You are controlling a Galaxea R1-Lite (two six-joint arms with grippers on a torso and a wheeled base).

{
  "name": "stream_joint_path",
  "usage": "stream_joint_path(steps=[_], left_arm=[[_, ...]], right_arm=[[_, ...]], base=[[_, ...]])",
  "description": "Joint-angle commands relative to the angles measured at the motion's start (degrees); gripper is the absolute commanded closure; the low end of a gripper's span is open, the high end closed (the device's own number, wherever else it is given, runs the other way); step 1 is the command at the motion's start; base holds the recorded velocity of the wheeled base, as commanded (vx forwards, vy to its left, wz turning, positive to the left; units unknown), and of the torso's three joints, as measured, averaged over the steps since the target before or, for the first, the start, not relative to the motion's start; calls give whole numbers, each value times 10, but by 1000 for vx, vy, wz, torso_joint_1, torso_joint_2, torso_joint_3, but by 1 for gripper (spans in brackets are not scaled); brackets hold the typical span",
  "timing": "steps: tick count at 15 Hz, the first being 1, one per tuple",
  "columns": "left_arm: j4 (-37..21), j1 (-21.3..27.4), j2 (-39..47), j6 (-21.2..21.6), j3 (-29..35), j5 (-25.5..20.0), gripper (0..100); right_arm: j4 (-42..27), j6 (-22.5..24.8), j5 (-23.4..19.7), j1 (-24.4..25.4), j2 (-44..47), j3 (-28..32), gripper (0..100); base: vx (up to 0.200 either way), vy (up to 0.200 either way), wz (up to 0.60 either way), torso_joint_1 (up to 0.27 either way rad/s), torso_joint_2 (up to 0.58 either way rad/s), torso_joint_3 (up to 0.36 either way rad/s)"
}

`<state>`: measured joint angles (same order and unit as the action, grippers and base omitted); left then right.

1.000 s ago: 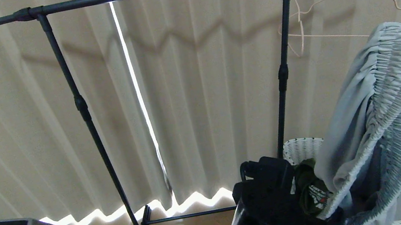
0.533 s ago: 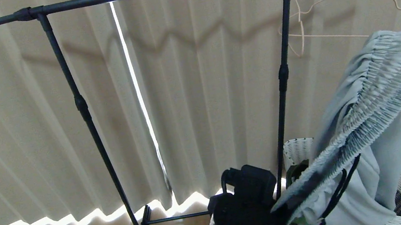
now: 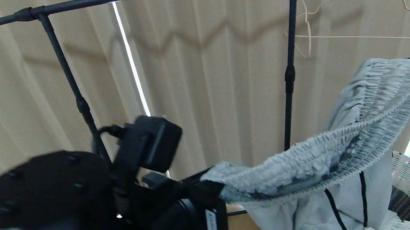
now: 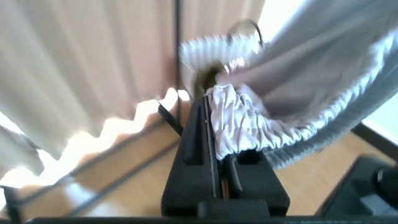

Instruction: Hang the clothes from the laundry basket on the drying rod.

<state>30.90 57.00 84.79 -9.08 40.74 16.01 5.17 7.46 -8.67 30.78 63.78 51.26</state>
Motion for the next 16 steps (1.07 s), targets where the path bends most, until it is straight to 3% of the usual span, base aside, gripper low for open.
stream_joint_path(steps=[1, 3, 5, 8, 10, 16], left_arm=[[-72, -30, -108, 11, 73, -1, 100], [-151, -46, -139, 12, 138, -25, 100], [-221, -74, -161, 21, 196, -78, 100], [-269, -122, -160, 34, 279, -143, 100], [-304, -141, -150, 38, 336, -158, 100], [-325, -144, -76, 38, 325, -154, 100]], right_arm=[[21, 0, 0, 10, 18, 4, 100], [75, 0, 1, 9, 41, 11, 100], [106, 0, 2, 9, 57, 30, 100], [106, 0, 3, 9, 65, 69, 100], [98, 1, 3, 9, 68, 97, 100], [97, 2, 4, -30, 94, 95, 100]], base=[[0, 0, 0, 0, 0, 0], [0, 0, 0, 0, 0, 0], [0, 0, 0, 0, 0, 0], [0, 0, 0, 0, 0, 0], [0, 0, 0, 0, 0, 0], [0, 0, 0, 0, 0, 0]])
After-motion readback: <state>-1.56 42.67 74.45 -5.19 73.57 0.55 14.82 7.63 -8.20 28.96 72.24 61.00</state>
